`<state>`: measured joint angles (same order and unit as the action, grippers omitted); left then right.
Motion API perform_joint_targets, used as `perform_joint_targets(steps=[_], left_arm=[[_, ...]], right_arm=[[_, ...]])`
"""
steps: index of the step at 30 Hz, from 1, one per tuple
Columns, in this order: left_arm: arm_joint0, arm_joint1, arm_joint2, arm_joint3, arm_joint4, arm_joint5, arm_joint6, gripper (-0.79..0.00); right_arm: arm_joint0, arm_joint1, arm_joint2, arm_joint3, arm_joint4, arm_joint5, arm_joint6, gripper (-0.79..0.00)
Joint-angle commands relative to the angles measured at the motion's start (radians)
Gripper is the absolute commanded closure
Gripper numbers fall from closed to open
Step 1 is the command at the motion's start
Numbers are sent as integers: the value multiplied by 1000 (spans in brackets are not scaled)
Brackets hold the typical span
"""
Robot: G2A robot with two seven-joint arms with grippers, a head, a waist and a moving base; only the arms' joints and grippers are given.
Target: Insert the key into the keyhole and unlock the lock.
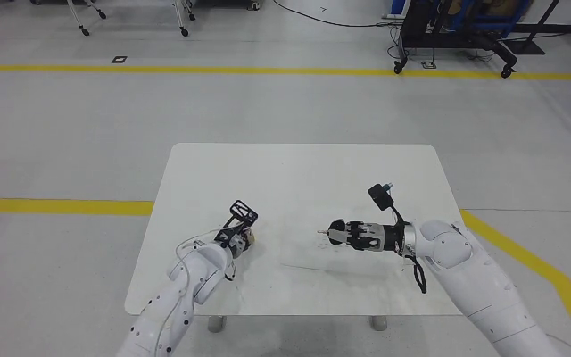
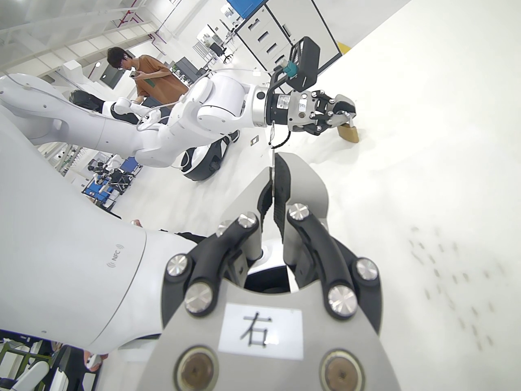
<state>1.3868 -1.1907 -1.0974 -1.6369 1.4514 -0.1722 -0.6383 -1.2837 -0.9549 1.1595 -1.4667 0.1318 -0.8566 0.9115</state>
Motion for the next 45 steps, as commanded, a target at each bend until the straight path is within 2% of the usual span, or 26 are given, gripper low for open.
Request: perform_joint_targets(steps=[1, 4, 7, 12, 14, 22, 24, 25, 27, 31, 33, 37, 39, 45], left_arm=[[-2, -1, -1, 5, -4, -4, 14, 0], [-2, -2, -6, 11, -23, -10, 38, 0], [7, -2, -35, 30, -129, -57, 104, 0], [22, 6, -120, 92, -345, -194, 232, 0], [24, 9, -134, 103, -424, -289, 261, 0], [26, 8, -134, 103, -437, -291, 268, 0], [25, 0, -139, 159, -628, -313, 303, 0], [9, -4, -139, 194, -709, -316, 297, 0], [-22, -20, -131, 284, -970, -314, 284, 0], [-122, -42, -88, 456, -1326, -380, 132, 0], [-170, -50, -71, 528, -1397, -395, 94, 0], [-246, -67, -42, 616, -1524, -443, 42, 0], [-270, -72, -32, 635, -1556, -493, 15, 0], [-270, -72, -32, 635, -1556, -493, 15, 0]], right_arm=[[0, 0, 0, 0, 0, 0, 0, 0], [0, 0, 0, 0, 0, 0, 0, 0], [0, 0, 0, 0, 0, 0, 0, 0], [0, 0, 0, 0, 0, 0, 0, 0], [0, 0, 0, 0, 0, 0, 0, 0], [0, 0, 0, 0, 0, 0, 0, 0], [0, 0, 0, 0, 0, 0, 0, 0], [0, 0, 0, 0, 0, 0, 0, 0], [-7, -5, -10, -16, 27, -12, -39, 0], [27, -22, -63, 33, -2, 0, -93, 0], [54, -35, -94, 57, -2, -11, -136, 0], [117, -56, -140, 100, -9, -13, -174, 0], [131, -60, -142, 110, -6, -2, -194, 0], [131, -60, -142, 110, -6, -2, -194, 0]])
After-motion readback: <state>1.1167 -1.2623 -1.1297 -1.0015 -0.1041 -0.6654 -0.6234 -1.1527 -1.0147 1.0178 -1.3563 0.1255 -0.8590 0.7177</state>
